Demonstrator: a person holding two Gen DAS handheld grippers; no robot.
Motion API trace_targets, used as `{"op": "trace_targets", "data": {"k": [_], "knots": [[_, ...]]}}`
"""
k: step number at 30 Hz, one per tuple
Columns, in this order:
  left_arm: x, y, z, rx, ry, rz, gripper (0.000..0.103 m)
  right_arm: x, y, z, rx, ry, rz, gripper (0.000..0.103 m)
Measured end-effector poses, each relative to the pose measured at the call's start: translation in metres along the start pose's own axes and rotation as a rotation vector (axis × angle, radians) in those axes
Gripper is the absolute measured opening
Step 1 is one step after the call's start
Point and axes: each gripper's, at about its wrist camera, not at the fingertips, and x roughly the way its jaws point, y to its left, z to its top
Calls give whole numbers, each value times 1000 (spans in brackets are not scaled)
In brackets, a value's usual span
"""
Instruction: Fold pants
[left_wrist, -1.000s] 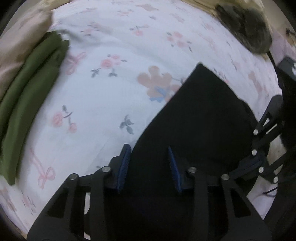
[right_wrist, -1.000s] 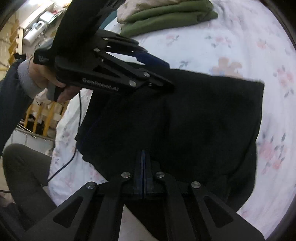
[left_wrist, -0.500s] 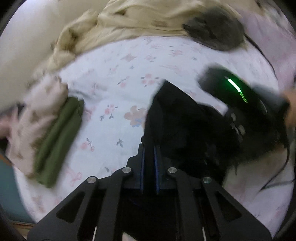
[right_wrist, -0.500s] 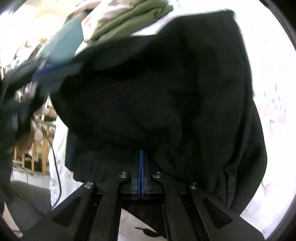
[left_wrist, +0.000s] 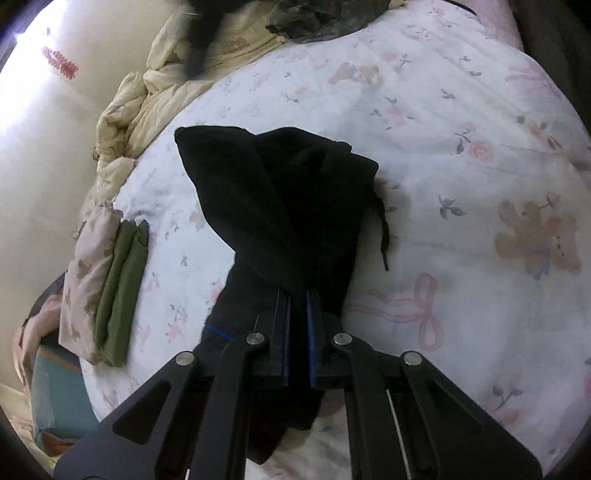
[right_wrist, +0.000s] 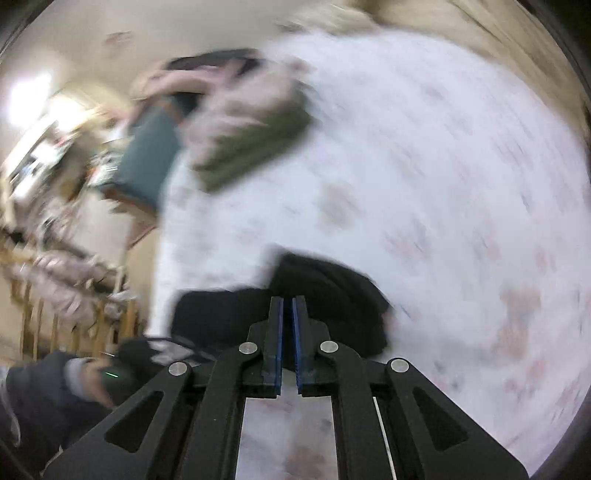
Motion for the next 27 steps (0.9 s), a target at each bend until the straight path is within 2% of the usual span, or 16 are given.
{"op": "trace_targets", "data": {"k": [1,3,6,8,10,12,15,19,21,23,25,27], "knots": [[3,0,0,-11,8,-4,5,4,14,11,-35,7,25,7],[6,-3,-1,7,10,0,5,34,40,33,-98,108,57,7],[6,-5,-4,32,6,5,5,86,64,49,-179,250,-20,19],[5,-3,-5,11,5,-5,5,110,57,50,-227,344,-70,24],[5,-1,-6,-3,4,-20,7,119,36,41,-220,441,-123,24],[2,4,-10,-33,0,-47,9,114,16,25,-206,501,-130,23],[-3,21,-22,-164,-16,-137,9,102,-9,-2,-172,543,-139,22],[-3,41,-36,-357,3,-285,9,102,-26,-22,-91,527,-99,21],[-2,53,-50,-500,41,-372,9,101,-26,-30,-72,510,-81,21],[-6,68,-68,-658,69,-425,9,100,-29,-38,-75,482,-65,21],[-15,76,-77,-740,90,-415,9,100,-31,-44,-77,468,-62,21],[-35,88,-79,-834,39,-424,9,99,-31,-44,-78,462,-63,21]]}}
